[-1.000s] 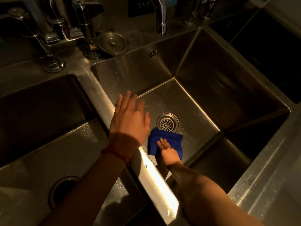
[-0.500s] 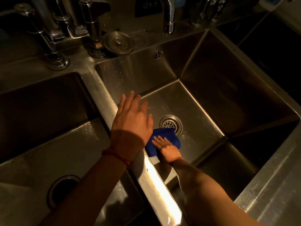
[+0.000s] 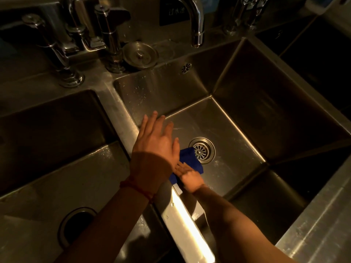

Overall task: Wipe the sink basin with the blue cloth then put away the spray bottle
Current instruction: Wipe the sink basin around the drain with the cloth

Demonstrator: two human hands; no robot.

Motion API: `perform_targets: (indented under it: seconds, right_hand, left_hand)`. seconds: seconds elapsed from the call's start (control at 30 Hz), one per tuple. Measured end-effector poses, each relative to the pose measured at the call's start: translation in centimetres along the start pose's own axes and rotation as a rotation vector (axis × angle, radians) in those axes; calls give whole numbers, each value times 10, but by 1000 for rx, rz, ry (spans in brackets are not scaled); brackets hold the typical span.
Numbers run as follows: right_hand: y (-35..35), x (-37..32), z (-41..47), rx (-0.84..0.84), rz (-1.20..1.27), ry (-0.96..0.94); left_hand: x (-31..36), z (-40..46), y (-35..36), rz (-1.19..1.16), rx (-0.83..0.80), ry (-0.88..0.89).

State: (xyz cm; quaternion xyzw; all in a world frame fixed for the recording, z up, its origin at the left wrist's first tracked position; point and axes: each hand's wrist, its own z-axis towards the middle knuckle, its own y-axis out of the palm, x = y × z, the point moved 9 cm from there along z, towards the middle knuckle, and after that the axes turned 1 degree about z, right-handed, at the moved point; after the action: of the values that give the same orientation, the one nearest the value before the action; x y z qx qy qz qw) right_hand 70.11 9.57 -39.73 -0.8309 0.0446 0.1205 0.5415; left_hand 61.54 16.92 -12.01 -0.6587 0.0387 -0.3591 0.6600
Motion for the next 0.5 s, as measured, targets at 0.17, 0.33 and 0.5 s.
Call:
perform_targets:
  seconds: [0.17, 0.33, 0.5]
  right_hand:
    - [-31, 9, 22, 97, 61, 102]
    - [-27, 4, 21, 83, 38, 107]
    - [-38, 10, 28, 130, 28, 116]
  left_hand:
    - [-1, 0, 1, 3, 9, -5]
    - [0, 0, -1, 5, 19, 2]
    - [-1, 0, -1, -10, 37, 2]
